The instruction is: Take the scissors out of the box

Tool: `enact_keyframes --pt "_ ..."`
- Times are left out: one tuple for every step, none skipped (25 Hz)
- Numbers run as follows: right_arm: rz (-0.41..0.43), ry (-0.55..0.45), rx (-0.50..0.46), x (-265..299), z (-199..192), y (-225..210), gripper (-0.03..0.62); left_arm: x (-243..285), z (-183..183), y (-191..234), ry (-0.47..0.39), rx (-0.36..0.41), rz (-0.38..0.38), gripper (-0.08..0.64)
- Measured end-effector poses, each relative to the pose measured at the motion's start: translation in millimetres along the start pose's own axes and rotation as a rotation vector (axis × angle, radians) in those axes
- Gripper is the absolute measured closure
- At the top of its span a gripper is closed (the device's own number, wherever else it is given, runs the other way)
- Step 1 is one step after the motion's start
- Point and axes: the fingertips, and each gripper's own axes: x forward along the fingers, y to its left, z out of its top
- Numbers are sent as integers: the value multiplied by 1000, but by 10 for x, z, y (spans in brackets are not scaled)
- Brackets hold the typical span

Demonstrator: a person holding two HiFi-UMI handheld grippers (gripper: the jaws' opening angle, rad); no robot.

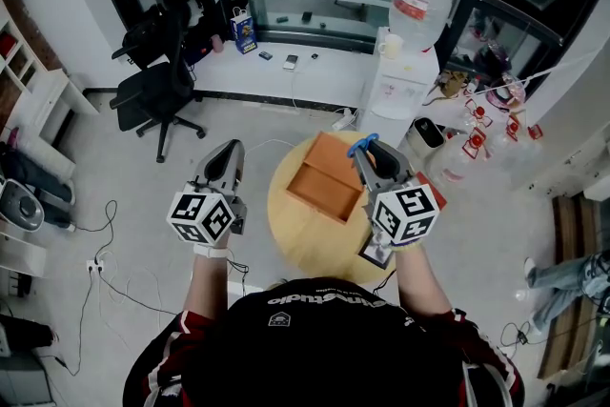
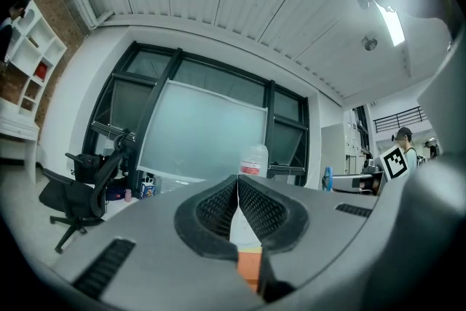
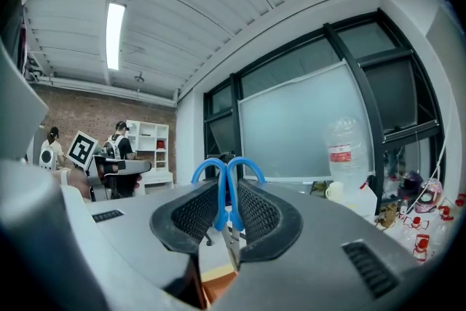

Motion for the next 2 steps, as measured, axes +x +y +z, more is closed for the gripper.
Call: enact_keyframes --pt "1 -1 1 6 10 2 482 3 12 4 -1 0 0 541" --pt "2 -1 1 13 20 4 482 6 23 9 -1 -1 0 541"
